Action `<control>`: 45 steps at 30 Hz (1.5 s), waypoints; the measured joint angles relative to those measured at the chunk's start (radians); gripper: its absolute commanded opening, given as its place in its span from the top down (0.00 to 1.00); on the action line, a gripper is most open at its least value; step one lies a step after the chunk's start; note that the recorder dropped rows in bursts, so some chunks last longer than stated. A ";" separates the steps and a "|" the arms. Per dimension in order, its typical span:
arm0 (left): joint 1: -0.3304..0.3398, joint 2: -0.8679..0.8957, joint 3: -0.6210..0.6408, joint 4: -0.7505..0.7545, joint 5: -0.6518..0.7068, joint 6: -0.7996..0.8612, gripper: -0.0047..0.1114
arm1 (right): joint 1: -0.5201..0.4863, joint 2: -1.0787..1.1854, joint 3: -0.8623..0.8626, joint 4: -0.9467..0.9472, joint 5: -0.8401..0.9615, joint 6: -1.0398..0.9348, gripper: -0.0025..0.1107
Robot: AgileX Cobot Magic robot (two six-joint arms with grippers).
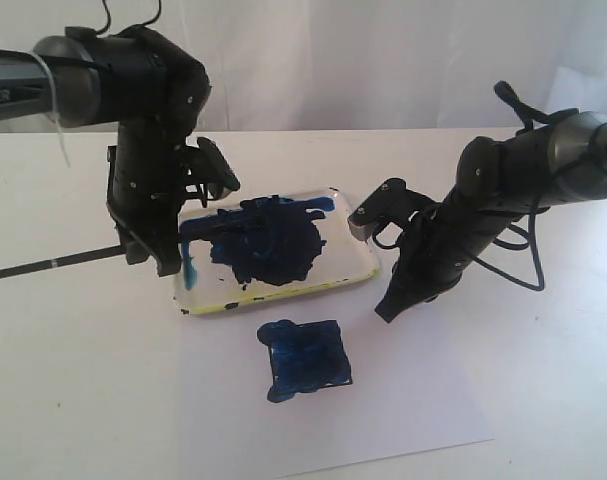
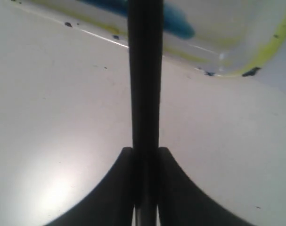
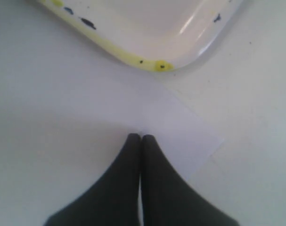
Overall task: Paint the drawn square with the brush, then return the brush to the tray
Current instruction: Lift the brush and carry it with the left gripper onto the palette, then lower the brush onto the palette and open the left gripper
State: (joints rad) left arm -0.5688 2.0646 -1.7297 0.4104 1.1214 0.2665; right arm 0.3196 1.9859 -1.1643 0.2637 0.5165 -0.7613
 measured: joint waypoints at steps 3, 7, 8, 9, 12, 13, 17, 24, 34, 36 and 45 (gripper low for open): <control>0.006 0.050 -0.046 0.030 0.000 0.027 0.96 | 0.000 0.000 0.000 0.000 0.000 0.000 0.98; 0.009 0.099 -0.082 0.056 -0.010 0.065 0.96 | 0.000 0.000 0.000 0.000 0.000 0.000 0.98; 0.009 0.110 -0.087 0.064 -0.017 0.069 0.96 | 0.000 0.000 0.000 0.000 0.000 0.000 0.98; 0.009 0.120 -0.094 0.074 -0.022 0.071 0.96 | 0.000 0.000 0.000 0.000 0.000 0.000 0.98; 0.013 0.141 -0.103 0.079 -0.037 0.074 0.96 | 0.000 0.000 0.000 0.000 0.000 0.000 0.98; 0.015 0.145 -0.106 0.079 -0.039 0.074 0.96 | 0.000 0.000 0.000 0.000 0.000 0.000 0.98; 0.035 0.160 -0.106 0.067 -0.072 0.077 0.96 | 0.000 0.000 0.000 0.000 0.000 0.000 0.98; 0.048 0.170 -0.106 -0.059 -0.180 0.167 0.96 | 0.000 0.000 0.000 0.000 0.000 0.000 0.98; 0.046 0.170 -0.106 -0.123 -0.170 0.255 0.96 | 0.000 0.000 0.000 0.000 0.000 0.000 0.98; 0.046 0.170 -0.106 -0.123 -0.170 0.257 0.96 | 0.000 0.000 0.000 0.000 0.000 0.000 0.98; 0.046 0.170 -0.106 -0.123 -0.169 0.259 0.86 | 0.000 0.000 0.000 0.000 0.000 0.000 0.98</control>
State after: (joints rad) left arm -0.5231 2.2348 -1.8354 0.2873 0.9528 0.5253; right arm 0.3196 1.9859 -1.1643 0.2637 0.5165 -0.7613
